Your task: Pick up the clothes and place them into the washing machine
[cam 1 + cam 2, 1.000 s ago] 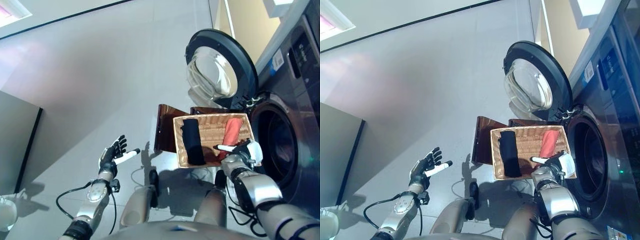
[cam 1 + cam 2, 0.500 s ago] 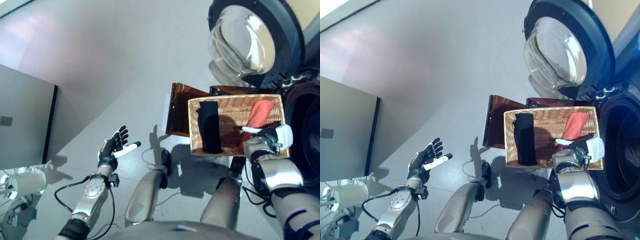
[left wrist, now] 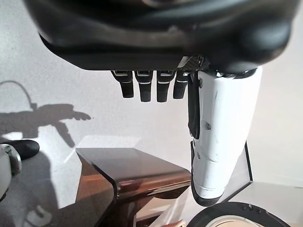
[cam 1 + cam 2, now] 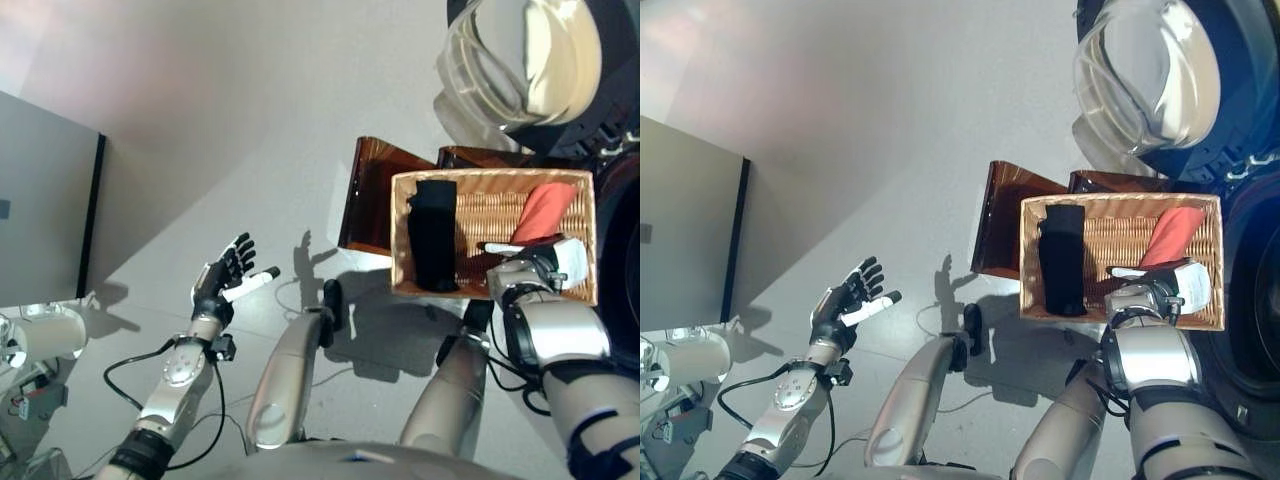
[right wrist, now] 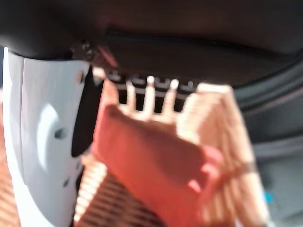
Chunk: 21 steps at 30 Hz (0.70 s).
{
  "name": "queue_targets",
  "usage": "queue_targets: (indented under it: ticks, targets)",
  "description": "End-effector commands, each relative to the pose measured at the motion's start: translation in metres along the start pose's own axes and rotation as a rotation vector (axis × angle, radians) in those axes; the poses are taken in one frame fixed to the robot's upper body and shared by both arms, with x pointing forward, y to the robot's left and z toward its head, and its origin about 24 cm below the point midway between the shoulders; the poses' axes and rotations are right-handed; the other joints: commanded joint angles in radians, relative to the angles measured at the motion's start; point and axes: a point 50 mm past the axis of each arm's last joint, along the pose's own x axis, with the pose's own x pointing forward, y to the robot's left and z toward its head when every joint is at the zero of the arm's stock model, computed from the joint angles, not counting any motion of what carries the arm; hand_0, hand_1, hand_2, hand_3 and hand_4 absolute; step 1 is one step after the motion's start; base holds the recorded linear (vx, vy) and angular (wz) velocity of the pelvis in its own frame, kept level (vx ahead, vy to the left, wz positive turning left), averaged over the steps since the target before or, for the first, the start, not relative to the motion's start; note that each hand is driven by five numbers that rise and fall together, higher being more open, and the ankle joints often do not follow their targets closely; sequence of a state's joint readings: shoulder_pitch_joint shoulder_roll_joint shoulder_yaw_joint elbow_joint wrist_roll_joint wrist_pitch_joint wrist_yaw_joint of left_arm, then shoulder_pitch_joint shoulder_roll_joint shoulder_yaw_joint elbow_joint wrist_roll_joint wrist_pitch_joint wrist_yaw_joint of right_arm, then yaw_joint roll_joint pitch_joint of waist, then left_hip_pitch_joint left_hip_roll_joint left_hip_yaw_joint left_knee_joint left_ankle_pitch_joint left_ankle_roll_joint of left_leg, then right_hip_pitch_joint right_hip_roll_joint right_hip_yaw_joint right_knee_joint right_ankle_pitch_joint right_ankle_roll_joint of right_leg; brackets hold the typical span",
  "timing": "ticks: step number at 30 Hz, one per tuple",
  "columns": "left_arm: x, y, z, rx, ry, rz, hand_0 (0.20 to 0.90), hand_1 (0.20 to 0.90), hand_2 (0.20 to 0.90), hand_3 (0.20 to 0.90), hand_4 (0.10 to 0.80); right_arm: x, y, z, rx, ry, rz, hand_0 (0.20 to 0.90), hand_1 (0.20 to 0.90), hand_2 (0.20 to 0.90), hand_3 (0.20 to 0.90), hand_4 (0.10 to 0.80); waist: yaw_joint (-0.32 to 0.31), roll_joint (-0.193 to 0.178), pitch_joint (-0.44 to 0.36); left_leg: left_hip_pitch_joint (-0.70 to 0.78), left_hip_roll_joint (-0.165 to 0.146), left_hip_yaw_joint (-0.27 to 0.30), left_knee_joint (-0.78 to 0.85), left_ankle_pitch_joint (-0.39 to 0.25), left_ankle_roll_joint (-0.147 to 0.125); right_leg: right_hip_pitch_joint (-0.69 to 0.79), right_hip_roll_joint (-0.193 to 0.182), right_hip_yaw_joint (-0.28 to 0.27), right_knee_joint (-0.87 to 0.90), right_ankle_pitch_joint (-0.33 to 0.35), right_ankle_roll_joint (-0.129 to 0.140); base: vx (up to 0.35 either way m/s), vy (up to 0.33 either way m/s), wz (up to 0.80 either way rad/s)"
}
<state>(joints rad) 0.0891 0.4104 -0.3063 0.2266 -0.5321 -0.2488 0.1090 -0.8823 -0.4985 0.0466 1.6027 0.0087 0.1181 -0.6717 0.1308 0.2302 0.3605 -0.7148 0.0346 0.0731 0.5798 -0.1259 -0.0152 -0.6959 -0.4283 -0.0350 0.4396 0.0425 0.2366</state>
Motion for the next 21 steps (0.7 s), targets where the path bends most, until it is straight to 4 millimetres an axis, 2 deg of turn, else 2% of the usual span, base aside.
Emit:
queue_targets:
  ticks: [1,7,14,15,16,17,21]
  targets:
    - [-0.004,0.026,0.039,0.029,-0.188,0.067,0.9,0.9,0.9,0.9,0.8,0.008,-0.014,0.002,-0.068,-0.046,-0.076,0.9,0.9,0.9,0.9,0.8,0.02,0.0,-0.03,-0.02,0.062,-0.035,0.0,0.01,-0.103,-0.052,-0.01,0.081,0.031,0.031,-0.016,-0.006,0.022,0.03]
    - [-0.005,0.027,0.038,0.033,-0.184,0.065,0.9,0.9,0.9,0.9,0.8,0.005,-0.01,0.0,-0.078,-0.044,-0.06,0.9,0.9,0.9,0.9,0.8,0.024,0.004,-0.041,-0.047,0.062,-0.035,0.016,0.005,-0.098,-0.092,-0.006,0.101,0.053,0.025,-0.02,-0.004,0.013,-0.03]
    - [-0.005,0.025,0.046,0.035,-0.215,0.04,0.9,0.9,0.9,0.9,0.8,0.011,-0.017,-0.002,-0.138,-0.047,-0.058,0.9,0.9,0.9,0.9,0.8,0.036,0.024,-0.052,-0.11,0.06,-0.04,0.073,-0.006,-0.092,-0.16,-0.01,0.122,0.12,0.005,-0.024,-0.04,0.003,-0.01]
    - [-0.006,0.025,0.046,0.036,-0.216,0.035,0.9,0.9,0.9,0.9,0.8,0.012,-0.02,-0.002,-0.148,-0.046,-0.062,0.716,0.716,0.716,0.716,0.669,0.038,0.028,-0.054,-0.117,0.061,-0.04,0.073,-0.005,-0.092,-0.17,-0.01,0.124,0.125,0.004,-0.025,-0.033,-0.004,0.03]
    - [-0.007,0.025,0.047,0.037,-0.218,0.032,0.9,0.9,0.9,0.9,0.8,0.014,-0.022,-0.003,-0.162,-0.047,-0.064,0.313,0.313,0.313,0.313,0.38,0.041,0.032,-0.057,-0.121,0.061,-0.039,0.074,-0.004,-0.091,-0.175,-0.011,0.125,0.129,0.003,-0.025,-0.03,0.0,0.04]
    - [-0.007,0.026,0.048,0.039,-0.221,0.028,0.9,0.9,0.9,0.9,0.8,0.015,-0.023,-0.005,-0.174,-0.044,-0.064,0.2,0.2,0.2,0.2,0.3,0.044,0.034,-0.06,-0.122,0.06,-0.037,0.071,-0.003,-0.091,-0.181,-0.011,0.127,0.131,0.002,-0.024,-0.03,0.004,0.01]
    - [-0.009,0.028,0.05,0.041,-0.228,0.029,0.9,0.9,0.9,0.9,0.8,0.02,-0.033,-0.005,-0.214,-0.048,-0.076,0.2,0.2,0.2,0.2,0.3,0.052,0.041,-0.07,-0.136,0.057,-0.035,0.068,0.003,-0.089,-0.21,-0.01,0.138,0.145,0.001,-0.025,0.0,0.0,0.0]
